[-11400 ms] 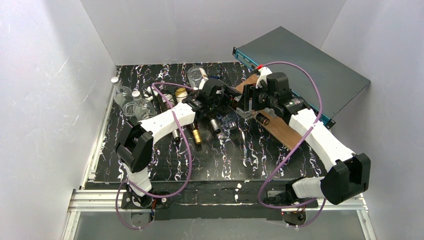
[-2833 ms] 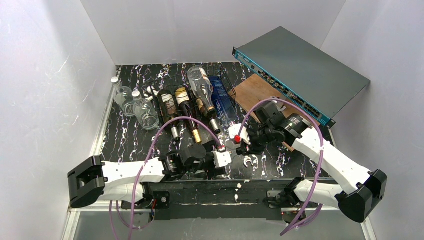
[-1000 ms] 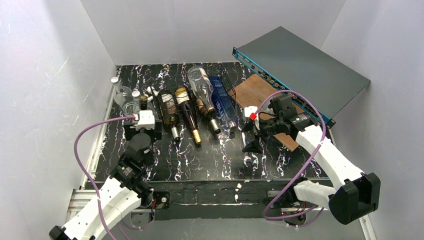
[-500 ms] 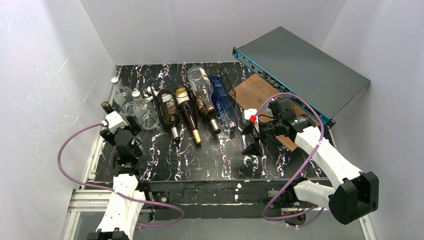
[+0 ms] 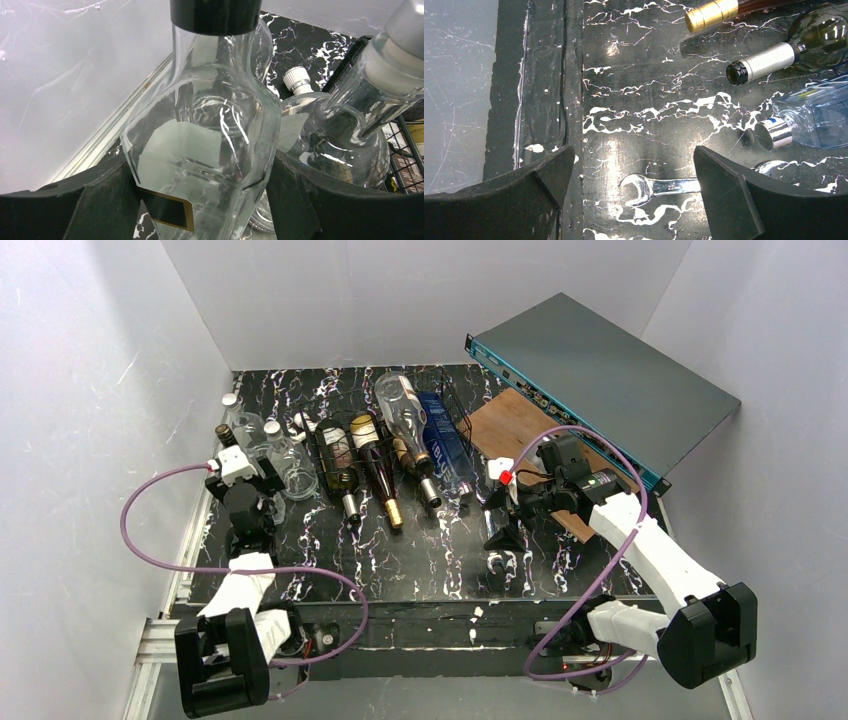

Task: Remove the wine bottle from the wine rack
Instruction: Place the wine bottle at the center of the board.

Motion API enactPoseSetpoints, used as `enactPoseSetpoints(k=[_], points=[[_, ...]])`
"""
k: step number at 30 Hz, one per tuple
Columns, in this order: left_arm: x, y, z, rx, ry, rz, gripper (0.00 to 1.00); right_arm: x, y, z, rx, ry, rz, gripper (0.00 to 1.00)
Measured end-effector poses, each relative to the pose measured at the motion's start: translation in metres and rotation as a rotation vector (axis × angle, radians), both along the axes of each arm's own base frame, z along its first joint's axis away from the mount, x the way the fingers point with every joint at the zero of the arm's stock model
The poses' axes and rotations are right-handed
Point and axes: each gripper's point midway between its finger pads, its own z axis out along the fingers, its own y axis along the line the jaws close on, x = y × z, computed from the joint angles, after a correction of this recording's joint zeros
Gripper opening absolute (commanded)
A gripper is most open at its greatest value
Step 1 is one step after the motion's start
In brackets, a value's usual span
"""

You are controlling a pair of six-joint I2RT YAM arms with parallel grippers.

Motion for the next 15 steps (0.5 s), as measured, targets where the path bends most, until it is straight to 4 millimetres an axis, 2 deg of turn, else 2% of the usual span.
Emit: enactPoseSetpoints(k=[4, 8, 11, 15], points=[[0.006, 0.000, 0.002, 0.046, 0.004, -0.029, 0.00, 0.000, 0.000, -0.001, -0.002, 0.005, 0.000, 0.98], [0.013, 0.001, 0.007, 0.085, 0.002, -0.044, 0.17, 0.001, 0.000, -0.004, -0.008, 0.014, -0.001, 0.98], [0.015, 0.002, 0.008, 0.097, 0.001, -0.045, 0.37, 0.001, 0.000, -0.005, -0.011, 0.017, -0.002, 0.99], [0.015, 0.004, 0.006, 0.097, 0.007, -0.035, 0.53, 0.002, 0.000, -0.005, -0.011, 0.017, -0.002, 0.98]])
